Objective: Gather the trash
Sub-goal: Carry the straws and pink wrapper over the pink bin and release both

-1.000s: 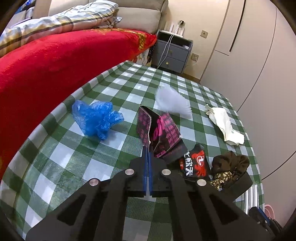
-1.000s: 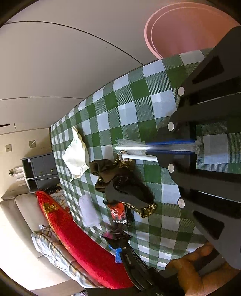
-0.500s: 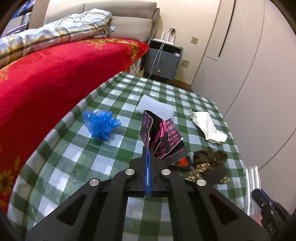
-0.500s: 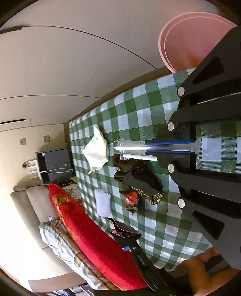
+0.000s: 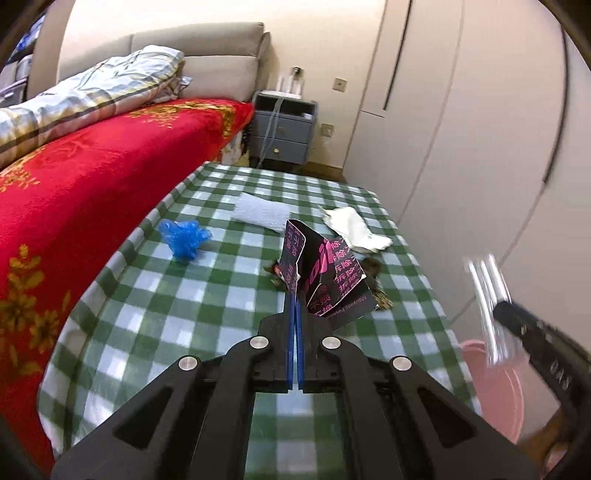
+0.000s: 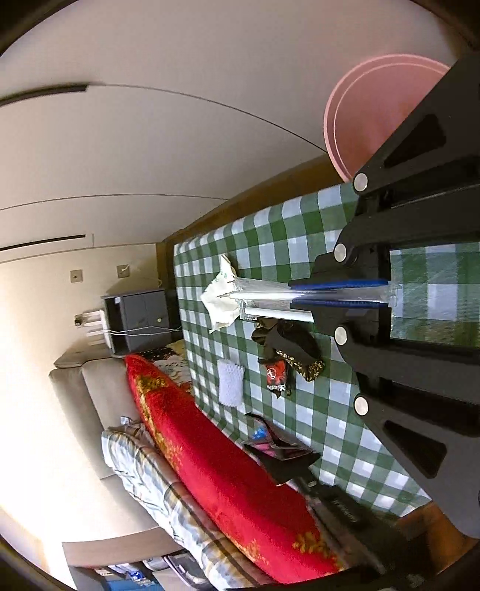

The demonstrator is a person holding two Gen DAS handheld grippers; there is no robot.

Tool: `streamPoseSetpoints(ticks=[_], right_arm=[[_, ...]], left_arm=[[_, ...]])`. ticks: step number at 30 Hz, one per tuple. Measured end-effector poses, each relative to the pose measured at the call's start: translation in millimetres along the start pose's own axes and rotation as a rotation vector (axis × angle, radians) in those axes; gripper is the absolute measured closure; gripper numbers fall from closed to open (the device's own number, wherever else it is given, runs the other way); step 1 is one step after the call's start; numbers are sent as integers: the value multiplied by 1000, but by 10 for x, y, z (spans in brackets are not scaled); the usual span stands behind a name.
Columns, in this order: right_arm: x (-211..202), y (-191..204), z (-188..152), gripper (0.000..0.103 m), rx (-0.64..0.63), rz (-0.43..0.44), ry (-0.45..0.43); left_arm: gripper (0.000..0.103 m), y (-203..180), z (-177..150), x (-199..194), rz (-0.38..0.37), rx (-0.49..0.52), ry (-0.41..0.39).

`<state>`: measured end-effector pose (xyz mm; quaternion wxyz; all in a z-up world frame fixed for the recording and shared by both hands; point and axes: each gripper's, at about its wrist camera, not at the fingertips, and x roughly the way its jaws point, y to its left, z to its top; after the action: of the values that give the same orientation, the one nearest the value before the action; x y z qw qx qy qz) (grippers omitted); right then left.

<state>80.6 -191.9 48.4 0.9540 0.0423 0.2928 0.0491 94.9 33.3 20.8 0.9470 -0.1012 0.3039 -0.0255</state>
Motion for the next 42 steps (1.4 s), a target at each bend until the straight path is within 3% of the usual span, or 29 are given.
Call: streamPoseSetpoints(ticks=[22, 31, 42], right_arm=[[-952, -435, -78, 97, -48, -34, -52], [-1152, -676, -100, 97, -47, -72, -42], [-1142, -1139, -146, 97, 45, -142, -31]], left_arm=[[102, -391, -350, -564, -112, 91, -14], [102, -558, -431, -563, -150, 122, -7], [102, -806, -525, -471, -210, 155, 11]])
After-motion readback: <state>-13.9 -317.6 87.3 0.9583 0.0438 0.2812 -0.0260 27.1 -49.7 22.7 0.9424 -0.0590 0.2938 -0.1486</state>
